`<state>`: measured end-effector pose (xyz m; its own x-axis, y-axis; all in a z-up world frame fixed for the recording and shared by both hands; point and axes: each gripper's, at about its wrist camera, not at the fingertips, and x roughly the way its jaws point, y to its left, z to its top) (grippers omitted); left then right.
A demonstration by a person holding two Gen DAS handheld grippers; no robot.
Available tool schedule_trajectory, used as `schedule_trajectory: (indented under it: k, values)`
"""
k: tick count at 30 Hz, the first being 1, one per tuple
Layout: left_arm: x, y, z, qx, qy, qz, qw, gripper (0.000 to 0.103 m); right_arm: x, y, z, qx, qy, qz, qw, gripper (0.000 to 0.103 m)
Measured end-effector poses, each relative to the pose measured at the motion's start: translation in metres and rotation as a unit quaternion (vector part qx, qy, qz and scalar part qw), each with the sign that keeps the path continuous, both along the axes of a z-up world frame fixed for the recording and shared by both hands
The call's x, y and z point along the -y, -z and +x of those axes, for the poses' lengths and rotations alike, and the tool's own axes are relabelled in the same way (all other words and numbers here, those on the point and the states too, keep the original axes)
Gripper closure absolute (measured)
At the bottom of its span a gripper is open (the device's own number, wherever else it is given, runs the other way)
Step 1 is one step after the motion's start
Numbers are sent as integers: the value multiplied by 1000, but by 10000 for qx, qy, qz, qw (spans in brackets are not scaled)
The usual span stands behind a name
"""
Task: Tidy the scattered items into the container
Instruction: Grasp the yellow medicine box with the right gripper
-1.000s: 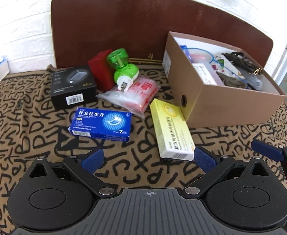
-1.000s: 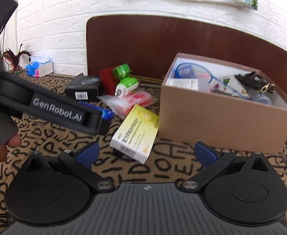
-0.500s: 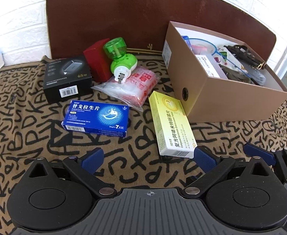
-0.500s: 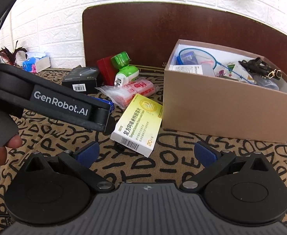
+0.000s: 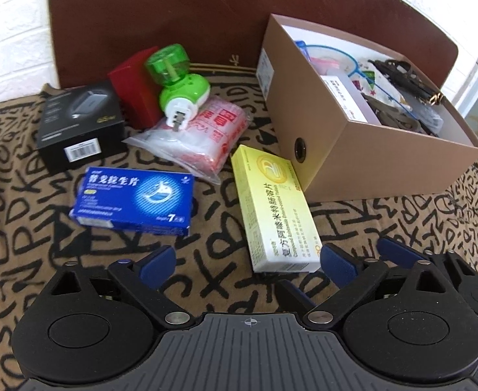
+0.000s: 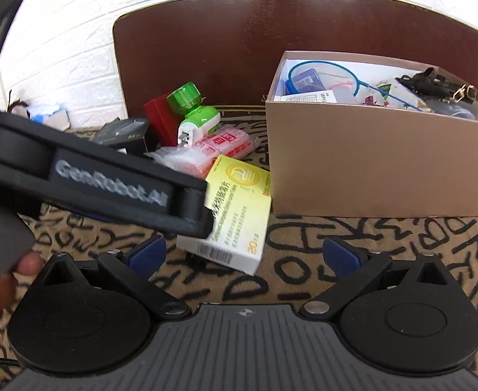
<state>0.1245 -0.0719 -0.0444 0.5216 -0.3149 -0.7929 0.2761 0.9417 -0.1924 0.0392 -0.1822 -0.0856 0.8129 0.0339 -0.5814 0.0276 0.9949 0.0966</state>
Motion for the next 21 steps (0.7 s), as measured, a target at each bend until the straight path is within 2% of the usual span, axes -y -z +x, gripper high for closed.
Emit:
schedule_trajectory:
  k: [4, 7, 11, 14, 17, 21]
  values:
    - [9, 5, 15, -150, 223, -30, 9996, 12, -2, 5, 13, -22, -21, 120, 9999, 9]
    - [16, 11, 25, -214, 319, 3, 9993, 14, 0, 10, 23, -98, 16, 220, 9997, 16]
    - [21, 19, 39, -364, 377, 11, 9986, 16, 6, 20, 30, -254, -17, 456, 9986, 31]
    - [20, 26, 48, -493, 358, -63, 9981, 15, 11, 26, 28, -260, -118, 513, 9983, 32]
    - [16, 33, 56, -630, 280, -339, 9970, 14, 15, 26, 23, -269, -277, 457, 9982, 32]
    - [16, 35, 61, -617, 207, -442, 9969, 14, 19, 26, 14, -294, -524, 316, 9977, 31]
